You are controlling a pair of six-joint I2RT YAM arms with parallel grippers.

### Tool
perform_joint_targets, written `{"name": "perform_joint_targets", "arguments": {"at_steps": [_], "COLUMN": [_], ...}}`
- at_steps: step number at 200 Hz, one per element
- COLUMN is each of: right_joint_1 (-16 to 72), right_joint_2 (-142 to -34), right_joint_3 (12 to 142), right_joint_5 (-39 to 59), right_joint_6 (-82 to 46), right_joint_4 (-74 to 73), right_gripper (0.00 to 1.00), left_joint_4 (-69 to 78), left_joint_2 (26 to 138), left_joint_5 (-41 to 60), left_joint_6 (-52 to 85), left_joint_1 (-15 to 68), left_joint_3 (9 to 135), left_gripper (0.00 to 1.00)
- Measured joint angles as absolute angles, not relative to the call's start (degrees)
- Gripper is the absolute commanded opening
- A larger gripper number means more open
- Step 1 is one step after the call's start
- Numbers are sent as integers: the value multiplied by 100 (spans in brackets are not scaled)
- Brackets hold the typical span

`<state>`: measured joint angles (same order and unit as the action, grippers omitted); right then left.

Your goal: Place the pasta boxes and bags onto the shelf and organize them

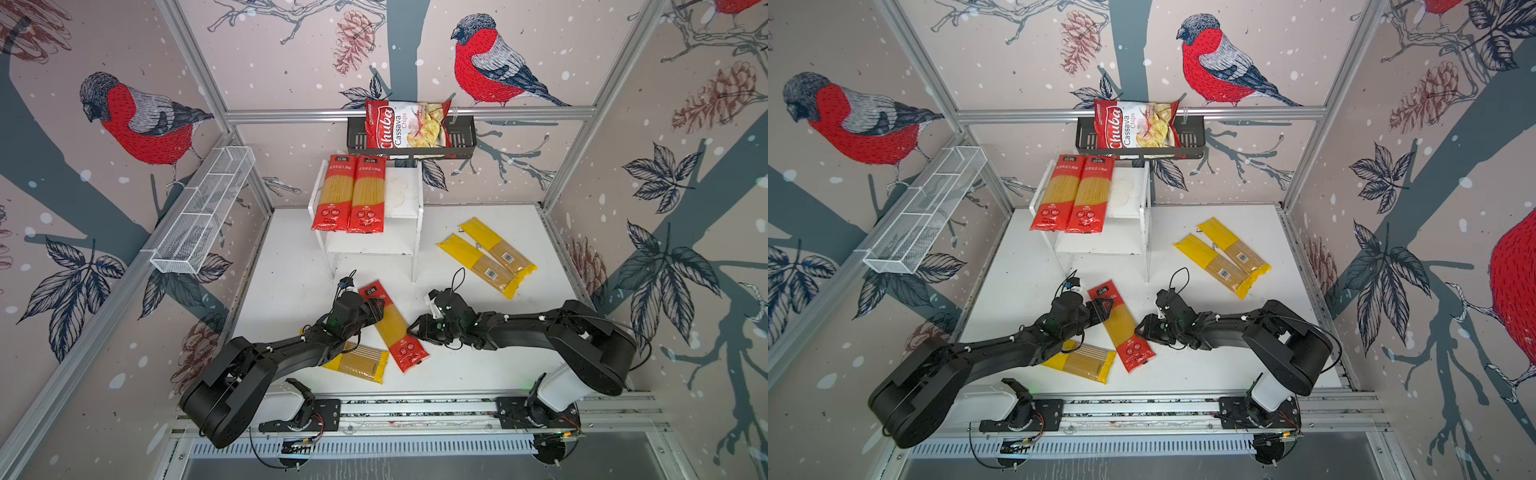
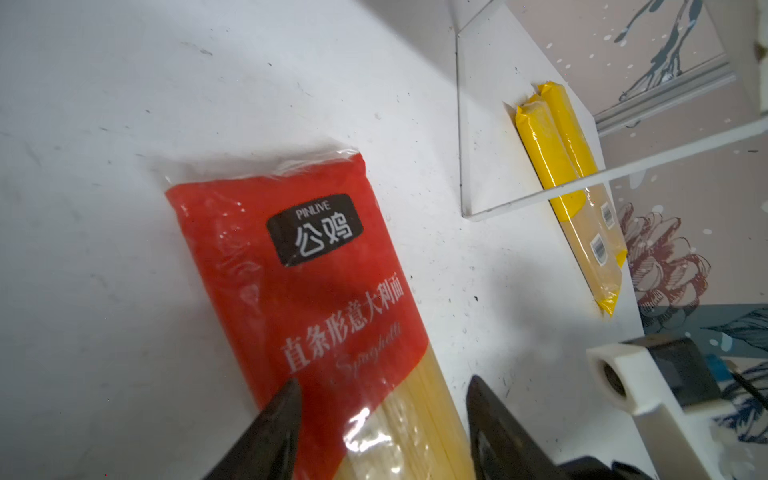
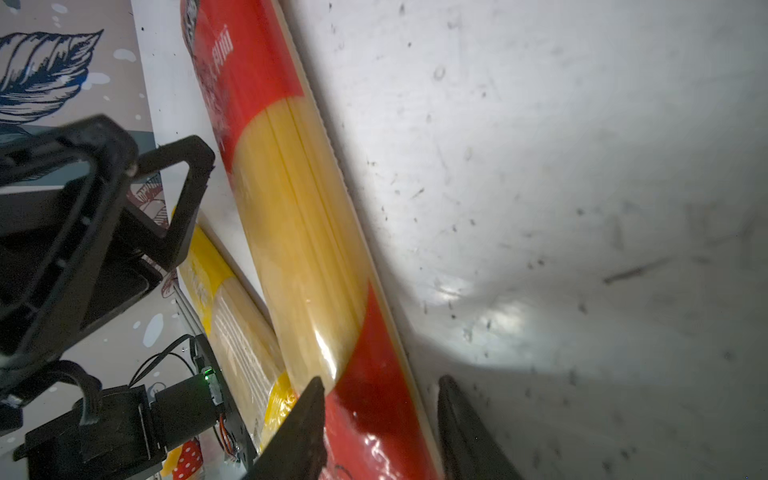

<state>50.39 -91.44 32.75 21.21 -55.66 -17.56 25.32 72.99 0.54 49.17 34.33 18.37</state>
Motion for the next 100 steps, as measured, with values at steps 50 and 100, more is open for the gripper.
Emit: {"name": "perform_joint_targets", "arguments": {"at_steps": [50,100], "right_joint_1": [4571,4480], "right_joint_2": [-9391,-9865], "right_joint_3": [3415,3739], "right_joint_5": [2539,2849], "right_joint_6": [-5179,-4932], "right_joint_4": [-1905,-2123], "right_gripper": [48,47], "left_joint_4": [1977,1787], "left_joint_2": [6394,6136], "left_joint_5": [294,274], "left_joint_6": [5076,5308], "left_joint_1": [3531,3924], "left_joint_3": [1323,1072], "left_gripper": [63,61]}}
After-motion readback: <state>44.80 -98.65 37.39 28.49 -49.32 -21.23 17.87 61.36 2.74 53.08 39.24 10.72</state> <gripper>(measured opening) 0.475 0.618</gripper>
